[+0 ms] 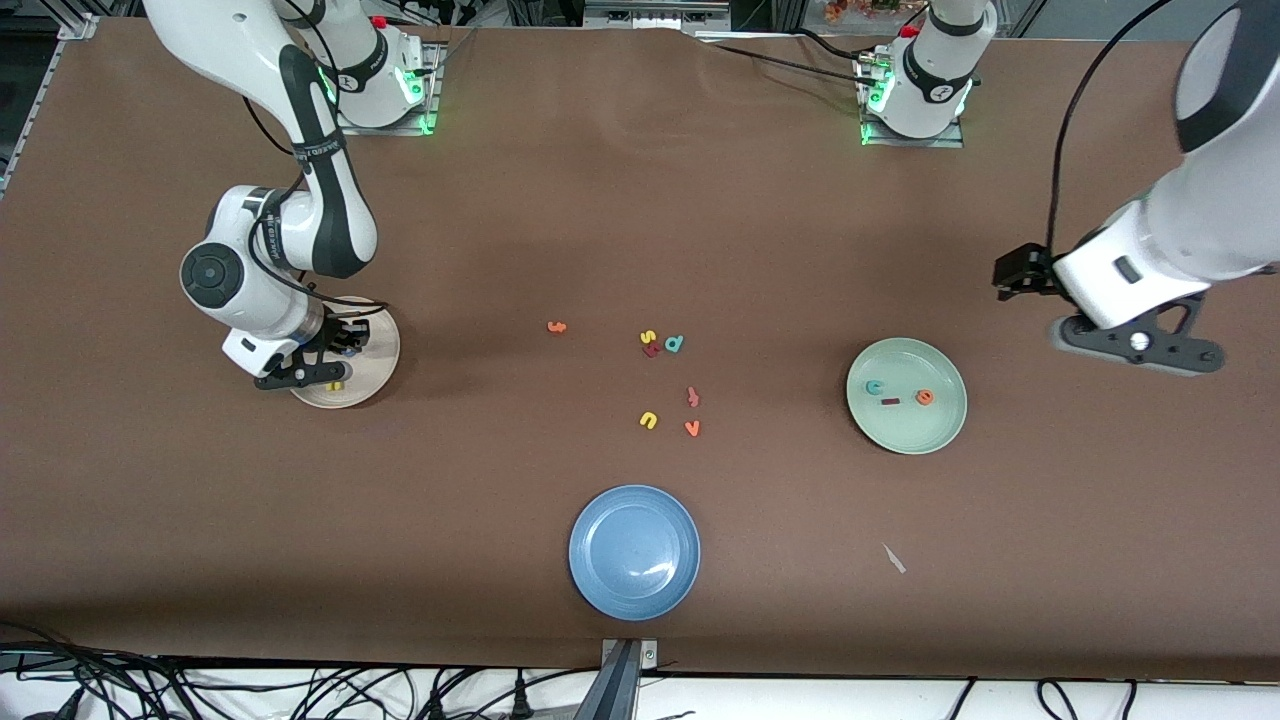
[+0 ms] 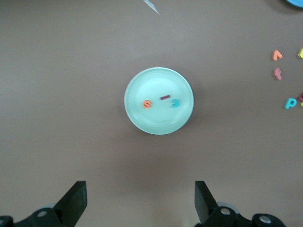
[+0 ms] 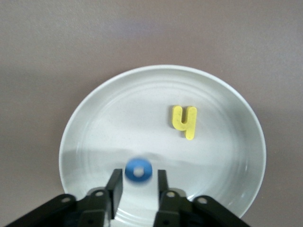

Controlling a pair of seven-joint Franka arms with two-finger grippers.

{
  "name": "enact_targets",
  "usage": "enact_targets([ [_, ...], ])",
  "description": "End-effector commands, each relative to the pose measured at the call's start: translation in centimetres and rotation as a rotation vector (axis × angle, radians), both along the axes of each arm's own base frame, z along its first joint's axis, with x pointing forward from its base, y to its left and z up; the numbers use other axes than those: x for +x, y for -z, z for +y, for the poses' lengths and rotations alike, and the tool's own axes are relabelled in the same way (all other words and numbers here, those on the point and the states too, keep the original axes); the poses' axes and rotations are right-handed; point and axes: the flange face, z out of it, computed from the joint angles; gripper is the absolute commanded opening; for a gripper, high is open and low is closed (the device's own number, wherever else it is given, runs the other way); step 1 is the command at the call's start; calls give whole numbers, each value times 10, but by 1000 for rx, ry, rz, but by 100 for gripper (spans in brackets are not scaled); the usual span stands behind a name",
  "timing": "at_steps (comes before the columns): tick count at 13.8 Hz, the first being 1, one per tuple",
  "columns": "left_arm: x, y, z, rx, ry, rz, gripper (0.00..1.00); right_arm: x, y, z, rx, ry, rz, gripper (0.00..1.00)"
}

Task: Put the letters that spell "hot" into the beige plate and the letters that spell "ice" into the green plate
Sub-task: 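Release the blue o on the beige plate while the left arm retracts, then reach and grasp the orange f with the right gripper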

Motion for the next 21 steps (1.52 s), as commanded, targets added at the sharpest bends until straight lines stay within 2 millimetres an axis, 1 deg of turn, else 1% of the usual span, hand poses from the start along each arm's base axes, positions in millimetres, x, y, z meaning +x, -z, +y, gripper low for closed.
enact_targets([
  [1, -9, -14, 11, -20, -3, -47, 100, -1, -17, 8, 21, 65, -10, 100],
  [2, -10, -18, 27, -78, -31, -46, 100, 0, -19, 16, 19, 127, 7, 100],
  [3, -16, -19, 43, -134, -50, -45, 100, 4, -25, 30, 19, 180, 13, 100],
  [4, -24, -18, 54, -157, -70, -71, 100, 6, -29, 48, 17, 272, 18, 100],
  [5, -34, -9, 53, -154, -70, -96, 100, 7, -32, 66, 14, 363, 18, 100],
  [6, -43, -12, 42, -128, -31, -142, 100, 5, -33, 87, 12, 459, 14, 100],
  [7, -50, -10, 25, -26, 41, -150, 100, 7, -37, 111, 15, 572, -1, 100],
  [8, -48, -6, 23, 16, 52, -150, 100, 9, -40, 134, 20, 691, -10, 100],
  [9, -43, -4, 25, -1, 46, -160, 100, 11, -43, 156, 21, 787, -18, 100],
  [11, -37, -3, 57, -160, -63, -179, 100, 8, -41, 193, 17, 928, -16, 100],
  [12, -38, -3, 67, -224, -100, -178, 100, 6, -41, 204, 15, 996, -14, 100],
  [13, -41, -1, 68, -231, -105, -172, 100, 2, -41, 216, 13, 1055, -8, 100],
  [14, -45, -6, 69, -224, -104, -181, 100, -5, -39, 230, 14, 1102, 0, 100],
  [15, -48, -7, 71, -177, -92, -184, 100, -9, -38, 240, 16, 1147, 2, 100],
  [16, -50, -8, 65, -132, -64, -187, 100, -14, -32, 252, 22, 1179, -3, 100],
  [17, -51, -9, 61, -127, -56, -189, 100, -19, -25, 264, 29, 1212, -12, 100],
  [19, -56, -6, 64, -120, -59, -182, 100, -33, -4, 292, 37, 1254, -38, 100],
  [20, -56, -5, 64, -119, -50, -180, 100, -38, 5, 302, 41, 1273, -51, 100],
  [21, -56, -7, 60, -119, -48, -177, 100, -41, 13, 307, 39, 1290, -58, 100],
])
